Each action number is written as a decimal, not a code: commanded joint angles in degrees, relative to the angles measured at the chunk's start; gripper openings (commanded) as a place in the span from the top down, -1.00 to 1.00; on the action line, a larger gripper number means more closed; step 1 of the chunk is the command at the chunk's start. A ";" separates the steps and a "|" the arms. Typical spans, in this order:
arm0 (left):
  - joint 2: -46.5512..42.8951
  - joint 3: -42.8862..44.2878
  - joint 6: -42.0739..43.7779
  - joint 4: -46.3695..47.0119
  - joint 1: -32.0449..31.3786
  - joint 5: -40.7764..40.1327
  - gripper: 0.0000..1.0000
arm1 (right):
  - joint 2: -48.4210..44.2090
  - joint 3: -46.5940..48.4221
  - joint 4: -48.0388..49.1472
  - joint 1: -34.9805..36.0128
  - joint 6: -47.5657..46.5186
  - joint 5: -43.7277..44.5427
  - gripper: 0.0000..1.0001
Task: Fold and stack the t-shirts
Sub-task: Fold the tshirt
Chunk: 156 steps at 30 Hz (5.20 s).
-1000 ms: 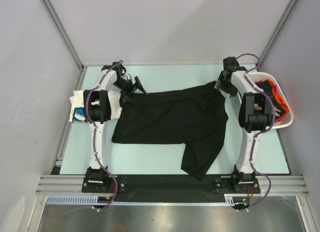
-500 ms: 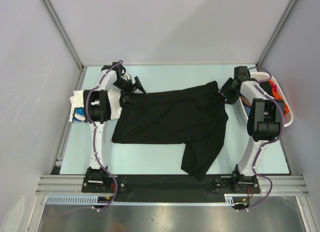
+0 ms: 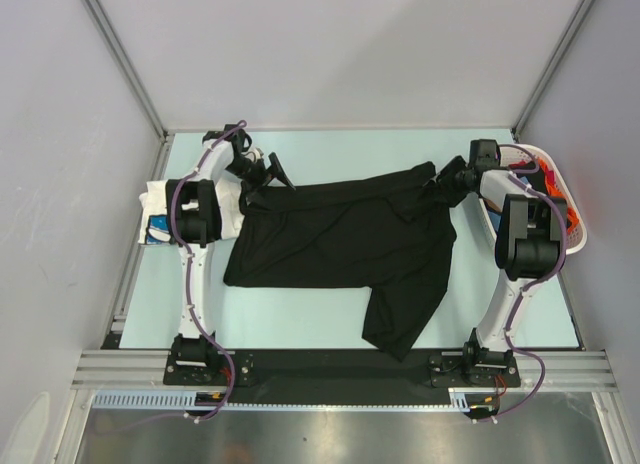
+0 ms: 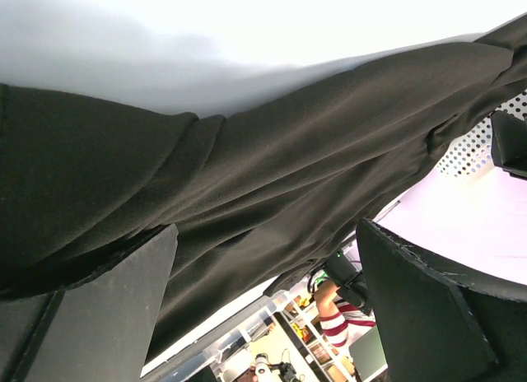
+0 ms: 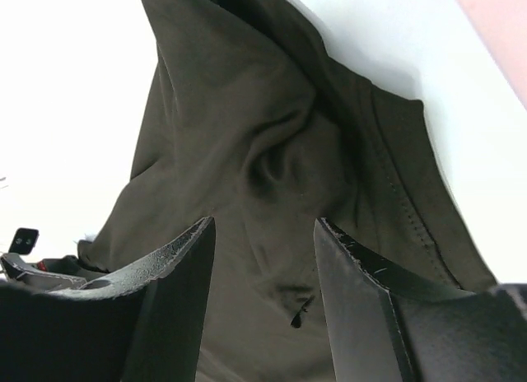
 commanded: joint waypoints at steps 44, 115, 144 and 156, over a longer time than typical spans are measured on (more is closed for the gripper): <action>-0.89 -2.81 3.32 -2.88 0.26 -10.00 -0.99 | 5.99 20.10 -22.62 5.79 -6.68 16.79 1.00; -4.67 -0.62 5.34 -1.65 -0.36 -6.31 -0.99 | 0.80 23.27 -33.80 8.18 -13.08 26.28 -1.00; -11.09 5.18 1.74 7.14 5.27 -15.02 -0.99 | 26.37 44.01 -20.78 5.81 -25.31 20.66 -1.00; -9.77 4.92 2.88 5.11 6.06 -15.36 -0.99 | 31.04 51.39 -28.59 5.72 -24.52 18.55 -0.96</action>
